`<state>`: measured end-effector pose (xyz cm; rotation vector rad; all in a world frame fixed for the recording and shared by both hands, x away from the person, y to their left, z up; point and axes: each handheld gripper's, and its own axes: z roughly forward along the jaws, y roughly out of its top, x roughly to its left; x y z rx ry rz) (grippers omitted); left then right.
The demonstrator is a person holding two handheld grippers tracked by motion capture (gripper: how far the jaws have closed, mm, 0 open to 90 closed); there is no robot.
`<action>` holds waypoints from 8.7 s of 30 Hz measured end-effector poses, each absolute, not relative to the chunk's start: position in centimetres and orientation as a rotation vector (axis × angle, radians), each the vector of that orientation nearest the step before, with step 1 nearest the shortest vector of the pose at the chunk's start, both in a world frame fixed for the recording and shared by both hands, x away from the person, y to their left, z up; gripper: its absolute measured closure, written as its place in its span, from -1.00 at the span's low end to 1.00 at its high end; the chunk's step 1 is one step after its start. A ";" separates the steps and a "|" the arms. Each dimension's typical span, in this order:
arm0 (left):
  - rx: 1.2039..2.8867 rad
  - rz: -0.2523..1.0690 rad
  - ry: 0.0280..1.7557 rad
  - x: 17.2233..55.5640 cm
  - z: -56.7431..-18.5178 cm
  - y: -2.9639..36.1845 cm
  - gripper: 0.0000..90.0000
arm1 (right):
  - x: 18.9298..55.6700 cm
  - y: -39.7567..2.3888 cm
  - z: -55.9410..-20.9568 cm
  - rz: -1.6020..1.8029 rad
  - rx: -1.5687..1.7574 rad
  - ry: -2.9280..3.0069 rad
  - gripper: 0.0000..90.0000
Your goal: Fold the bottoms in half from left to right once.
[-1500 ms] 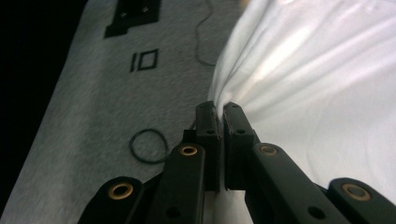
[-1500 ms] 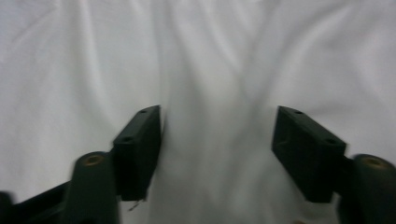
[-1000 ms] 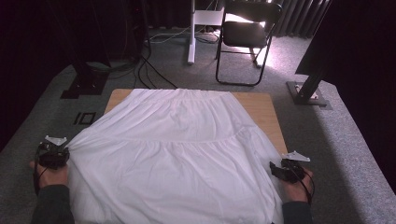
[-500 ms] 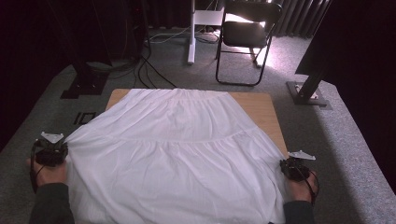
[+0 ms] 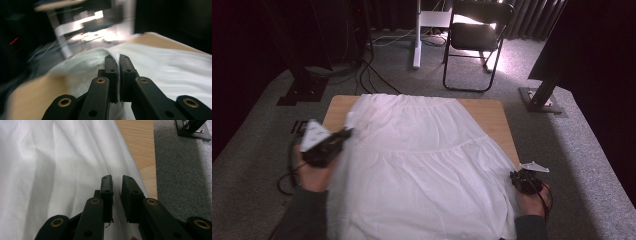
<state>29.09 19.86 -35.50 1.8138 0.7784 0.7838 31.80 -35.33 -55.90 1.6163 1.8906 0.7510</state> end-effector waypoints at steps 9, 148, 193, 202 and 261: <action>2.060 0.416 0.542 32.0 -42.5 4.1 0.95 | 31.8 -35.3 -55.9 0.752 1.614 1.887 0.77; 2.283 0.422 1.041 28.3 -54.2 17.8 0.86 | 34.8 -20.5 -51.8 1.070 1.175 2.302 0.94; 2.274 0.447 0.965 27.4 -54.8 14.4 0.14 | 29.5 -28.4 -55.2 0.948 1.399 2.259 0.49; 2.230 0.482 1.034 31.3 -54.8 14.1 0.28 | 32.6 -27.2 -55.2 0.887 1.343 2.242 0.62; 2.051 0.515 1.294 42.9 -51.6 17.6 -0.12 | 38.3 -28.5 -51.8 1.166 1.276 2.177 0.12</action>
